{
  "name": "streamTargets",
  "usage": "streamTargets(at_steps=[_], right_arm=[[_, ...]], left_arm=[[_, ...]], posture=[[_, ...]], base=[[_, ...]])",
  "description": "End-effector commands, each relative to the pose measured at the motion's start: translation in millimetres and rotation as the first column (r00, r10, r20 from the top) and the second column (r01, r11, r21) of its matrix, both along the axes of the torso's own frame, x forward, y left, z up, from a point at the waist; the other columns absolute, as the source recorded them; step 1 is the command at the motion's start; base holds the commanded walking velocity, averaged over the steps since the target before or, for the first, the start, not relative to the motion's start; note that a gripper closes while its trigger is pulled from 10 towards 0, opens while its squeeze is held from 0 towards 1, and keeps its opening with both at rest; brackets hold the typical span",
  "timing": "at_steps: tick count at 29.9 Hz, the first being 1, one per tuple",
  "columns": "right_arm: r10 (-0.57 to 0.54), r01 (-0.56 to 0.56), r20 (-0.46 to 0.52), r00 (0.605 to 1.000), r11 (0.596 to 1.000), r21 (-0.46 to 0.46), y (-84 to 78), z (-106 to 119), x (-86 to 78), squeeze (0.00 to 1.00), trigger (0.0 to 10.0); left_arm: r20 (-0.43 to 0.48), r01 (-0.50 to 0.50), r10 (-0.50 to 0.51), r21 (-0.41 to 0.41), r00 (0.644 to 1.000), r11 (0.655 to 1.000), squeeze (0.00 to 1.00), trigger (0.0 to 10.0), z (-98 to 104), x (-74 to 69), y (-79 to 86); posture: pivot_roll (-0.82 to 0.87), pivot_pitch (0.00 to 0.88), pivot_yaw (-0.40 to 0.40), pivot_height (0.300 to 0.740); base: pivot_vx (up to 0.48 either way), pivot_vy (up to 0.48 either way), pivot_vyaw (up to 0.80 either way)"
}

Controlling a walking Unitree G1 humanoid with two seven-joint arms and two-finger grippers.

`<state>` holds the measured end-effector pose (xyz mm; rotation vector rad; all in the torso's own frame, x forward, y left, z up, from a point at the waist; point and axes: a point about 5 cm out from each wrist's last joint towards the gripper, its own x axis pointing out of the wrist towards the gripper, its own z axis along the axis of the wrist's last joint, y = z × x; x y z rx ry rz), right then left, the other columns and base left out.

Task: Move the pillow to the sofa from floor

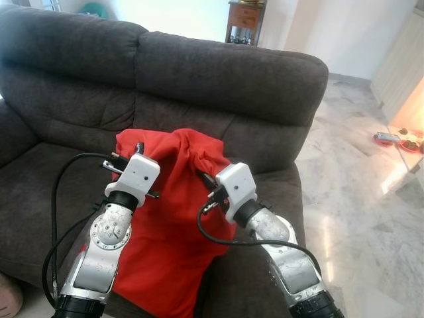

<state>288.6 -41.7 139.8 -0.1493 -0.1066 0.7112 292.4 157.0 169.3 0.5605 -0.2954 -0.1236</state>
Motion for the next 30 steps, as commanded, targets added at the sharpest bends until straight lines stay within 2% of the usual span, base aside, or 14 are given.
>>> streamTargets(at_steps=[1, 8, 10, 13, 15, 16, 17, 18, 21, 23, 24, 25, 26, 30], right_arm=[[0.034, -0.034, 0.019, 0.999, 0.999, 0.008, 5.3, 6.6, -1.5, 0.98, 10.0], [0.007, -0.007, 0.042, 0.999, 1.0, 0.017, 2.6, 10.3, 0.6, 0.95, 10.0], [-0.047, 0.046, 0.055, 0.997, 0.999, 0.018, -2.4, 12.4, 5.0, 0.0, 10.0], [-0.103, 0.102, 0.06, 0.993, 0.995, 0.024, -9.1, 13.6, 10.1, 0.0, 10.0], [-0.199, 0.197, 0.058, 0.978, 0.98, 0.037, -24.1, 14.2, 18.6, 0.0, 10.0], [-0.296, 0.294, 0.04, 0.954, 0.954, 0.055, -42.6, 12.5, 26.5, 0.0, 10.0], [-0.334, 0.331, 0.03, 0.942, 0.942, 0.06, -51.2, 11.1, 29.6, 0.0, 10.0], [-0.375, 0.374, 0.018, 0.927, 0.926, 0.062, -61.3, 9.1, 32.7, 0.0, 10.0], [-0.515, 0.515, -0.016, 0.857, 0.855, 0.052, -98.1, 1.2, 40.8, 0.0, 10.0], [-0.635, 0.637, -0.061, 0.77, 0.77, 0.019, -135.6, -11.5, 43.7, 0.0, 10.0], [-0.635, 0.637, -0.061, 0.77, 0.77, 0.019, -135.6, -11.5, 43.7, 0.0, 10.0], [-0.713, 0.71, -0.075, 0.697, 0.701, -0.062, -165.1, -27.2, 41.3, 0.0, 10.0], [-0.748, 0.739, -0.089, 0.658, 0.664, -0.113, -179.5, -38.5, 37.8, 0.0, 10.0], [-0.833, 0.798, -0.137, 0.536, 0.553, -0.24, -212.5, -71.9, 21.5, 0.0, 10.0]], left_arm=[[0.006, 0.049, -0.05, 0.016, 0.999, 0.999, 1.0, 10.0, -0.1, -1.7, -10.7], [0.027, 0.046, -0.047, 0.018, 0.999, 0.999, 1.0, 10.0, 3.9, -0.3, -10.3], [0.03, 0.048, -0.048, 0.018, 0.998, 0.999, 1.0, 10.0, 4.4, -0.1, -10.9], [0.032, 0.049, -0.049, 0.017, 0.998, 0.999, 1.0, 10.0, 4.2, -0.1, -11.3], [0.027, 0.047, -0.047, 0.014, 0.999, 0.999, 1.0, 10.0, 2.1, -0.1, -11.5], [0.017, 0.042, -0.043, 0.011, 0.999, 0.999, 1.0, 10.0, -1.5, -0.4, -10.7], [0.009, 0.038, -0.038, 0.004, 0.999, 0.999, 0.81, 10.0, -3.9, -0.4, -9.7], [-0.004, 0.027, -0.027, -0.007, 1.0, 1.0, 0.0, 10.0, -7.3, -0.5, -7.7], [-0.038, -0.01, 0.008, -0.051, 0.999, 0.999, 0.0, 10.0, -16.1, -1.3, 0.0], [-0.067, -0.055, 0.048, -0.112, 0.997, 0.992, 0.0, 10.0, -22.1, -1.9, 8.3], [-0.067, -0.055, 0.048, -0.112, 0.997, 0.992, 0.0, 10.0, -22.1, -1.9, 8.3], [-0.095, -0.091, 0.076, -0.158, 0.993, 0.983, 0.0, 10.0, -28.4, -2.5, 14.9], [-0.109, -0.109, 0.091, -0.179, 0.99, 0.978, 0.0, 10.0, -31.4, -3.0, 18.2], [-0.12, -0.126, 0.104, -0.197, 0.987, 0.972, 0.0, 10.0, -34.2, -4.7, 21.1]], posture=[[0.19, 0.0, -0.107, 0.74], [0.19, 0.0, -0.107, 0.74], [0.19, 0.0, -0.107, 0.74], [0.19, 0.0, -0.106, 0.74], [0.19, 0.0, -0.105, 0.74], [0.19, 0.0, -0.104, 0.74], [0.19, 0.0, -0.103, 0.74], [0.19, 0.0, -0.101, 0.74], [0.18, 0.0, -0.101, 0.74], [0.18, 0.0, -0.099, 0.74], [0.18, 0.0, -0.099, 0.74], [0.18, 0.0, -0.099, 0.74], [0.17, 0.0, -0.099, 0.74], [0.16, 0.0, -0.096, 0.74]], base=[[0.0, 0.0, 0.0], [0.0, 0.0, 0.0], [0.0, 0.0, 0.0], [0.0, 0.0, 0.0], [0.0, 0.0, 0.0], [0.0, 0.0, 0.0], [0.0, 0.0, 0.0], [0.0, 0.0, 0.0], [0.0, 0.0, 0.0], [0.0, 0.0, 0.0], [0.0, 0.0, 0.0], [0.0, 0.0, 0.0], [0.0, 0.0, 0.0], [0.0, 0.0, 0.0]])
